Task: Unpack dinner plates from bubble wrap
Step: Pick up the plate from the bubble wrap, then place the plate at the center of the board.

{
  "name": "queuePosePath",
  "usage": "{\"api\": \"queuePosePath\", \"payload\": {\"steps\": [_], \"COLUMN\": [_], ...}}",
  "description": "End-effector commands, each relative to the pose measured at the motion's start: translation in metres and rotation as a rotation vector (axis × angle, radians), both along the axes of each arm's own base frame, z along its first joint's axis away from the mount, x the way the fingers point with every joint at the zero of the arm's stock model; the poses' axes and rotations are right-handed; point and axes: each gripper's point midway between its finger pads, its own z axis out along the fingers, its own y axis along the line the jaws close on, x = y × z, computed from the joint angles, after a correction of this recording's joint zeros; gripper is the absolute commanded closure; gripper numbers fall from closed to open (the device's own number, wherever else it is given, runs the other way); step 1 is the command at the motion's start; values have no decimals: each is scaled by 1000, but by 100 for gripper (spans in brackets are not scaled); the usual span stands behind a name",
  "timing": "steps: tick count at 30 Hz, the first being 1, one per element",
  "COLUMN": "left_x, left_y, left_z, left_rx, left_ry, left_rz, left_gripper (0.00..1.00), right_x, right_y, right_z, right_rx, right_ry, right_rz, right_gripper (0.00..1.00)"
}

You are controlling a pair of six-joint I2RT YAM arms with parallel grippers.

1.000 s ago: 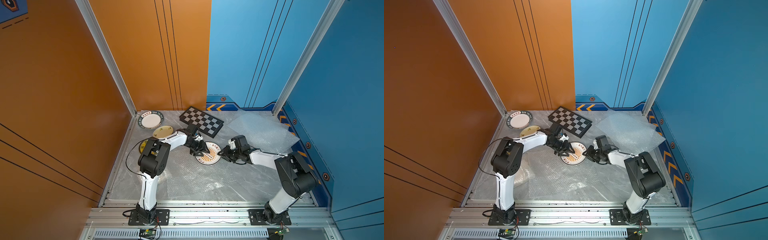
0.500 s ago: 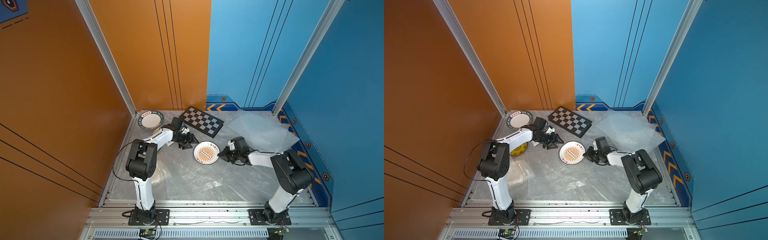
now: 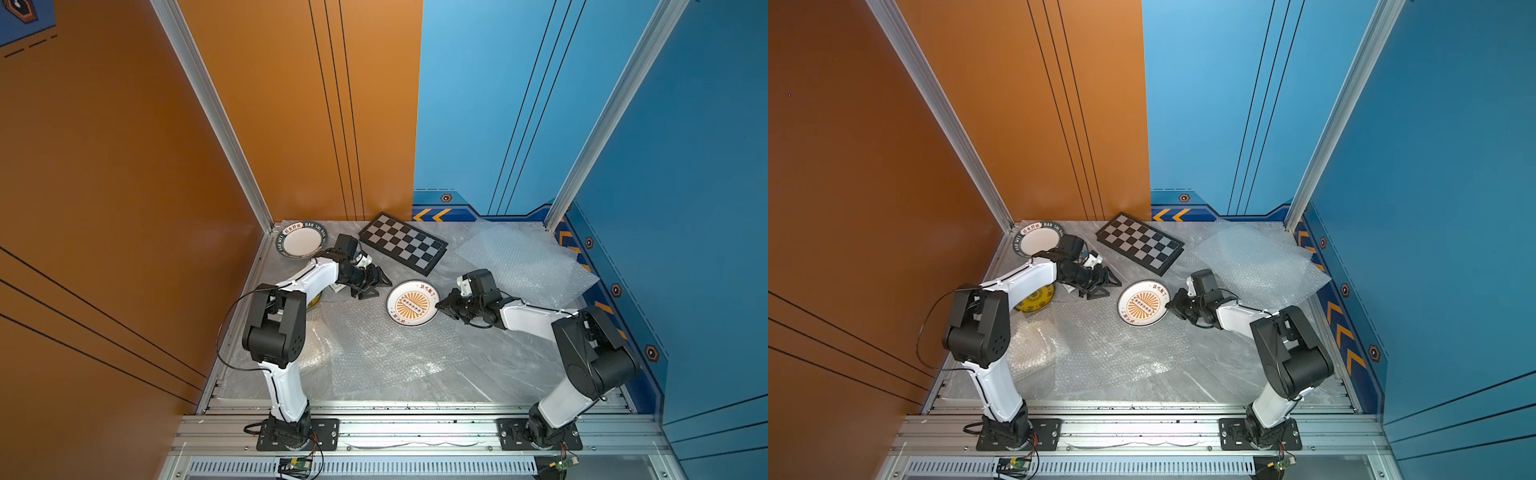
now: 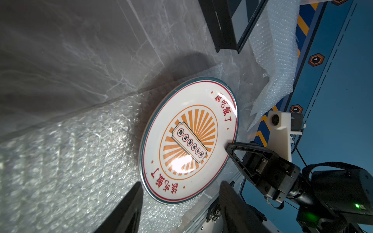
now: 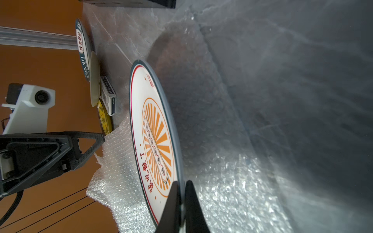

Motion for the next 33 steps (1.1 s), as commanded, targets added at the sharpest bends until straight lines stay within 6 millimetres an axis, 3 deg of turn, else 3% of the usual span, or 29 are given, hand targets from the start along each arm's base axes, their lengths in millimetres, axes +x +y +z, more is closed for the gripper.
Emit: {"api": "queuePosePath", "payload": {"steps": [1,8,14,17,24,33], "left_x": [-7,-18,-33,-42,-62,-67], "left_y": [14,37,55,69,107,144], "left_z": [23,46,63,66,52,33], "left_rx": [0,12,29,52,107,205], "left_ry": [-39,-77,-107,-106,-53,0], "left_rz": [27,100,162,201,309,406], "left_gripper": [38,38,38,38,38,37], "right_x": [7,27,58,72,114,139], "right_y": [6,25,70,91,115,132], "right_z": [38,55,44,28,-7,-29], "right_rx": [23,30,36,30,69,77], "right_ry": [-65,-81,-61,-40,-2,16], "right_rz": [-4,13,62,77,30,15], "right_gripper": [96,96,96,96,96,95]}}
